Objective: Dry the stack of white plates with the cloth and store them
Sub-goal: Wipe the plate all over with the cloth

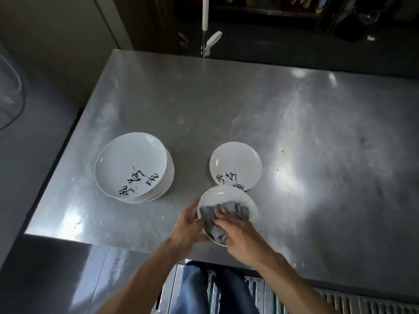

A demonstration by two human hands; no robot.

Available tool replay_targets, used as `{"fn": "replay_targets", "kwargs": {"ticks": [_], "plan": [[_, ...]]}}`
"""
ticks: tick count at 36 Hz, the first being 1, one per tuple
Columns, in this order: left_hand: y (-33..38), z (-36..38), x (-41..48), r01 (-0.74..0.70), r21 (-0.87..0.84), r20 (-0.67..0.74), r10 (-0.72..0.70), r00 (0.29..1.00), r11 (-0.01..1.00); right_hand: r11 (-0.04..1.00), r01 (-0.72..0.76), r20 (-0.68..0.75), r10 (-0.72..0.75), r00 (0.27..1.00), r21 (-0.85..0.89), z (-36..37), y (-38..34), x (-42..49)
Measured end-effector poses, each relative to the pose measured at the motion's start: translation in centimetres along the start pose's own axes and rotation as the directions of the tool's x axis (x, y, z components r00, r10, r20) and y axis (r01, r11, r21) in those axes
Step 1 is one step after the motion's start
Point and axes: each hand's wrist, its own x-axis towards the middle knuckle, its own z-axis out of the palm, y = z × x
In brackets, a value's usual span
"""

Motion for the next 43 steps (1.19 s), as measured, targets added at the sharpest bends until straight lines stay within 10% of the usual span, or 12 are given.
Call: {"fn": "replay_targets", "kwargs": {"ticks": [15,26,43], "plan": [[0.2,-0.2,0.8,-0.015,0.024,0.039,0.014,0.999,1.0,0.981,-0.188,0.0,0.188,0.982,-0.043,-2.7,3.3,0.8],[0.7,-1.1,0.5,-0.003,0.059,0.054,0.0,0.999,0.998,0.999,0.041,0.023,-0.041,0.999,0.001,-1.1,-1.0,1.8],[-0.3,-1.6,0.3,0.015,0.088,0.082,-0.022,0.996,0.996,0.997,-0.068,-0.012,0.067,0.998,-0.038,-0.1,1.0,-1.2]]}}
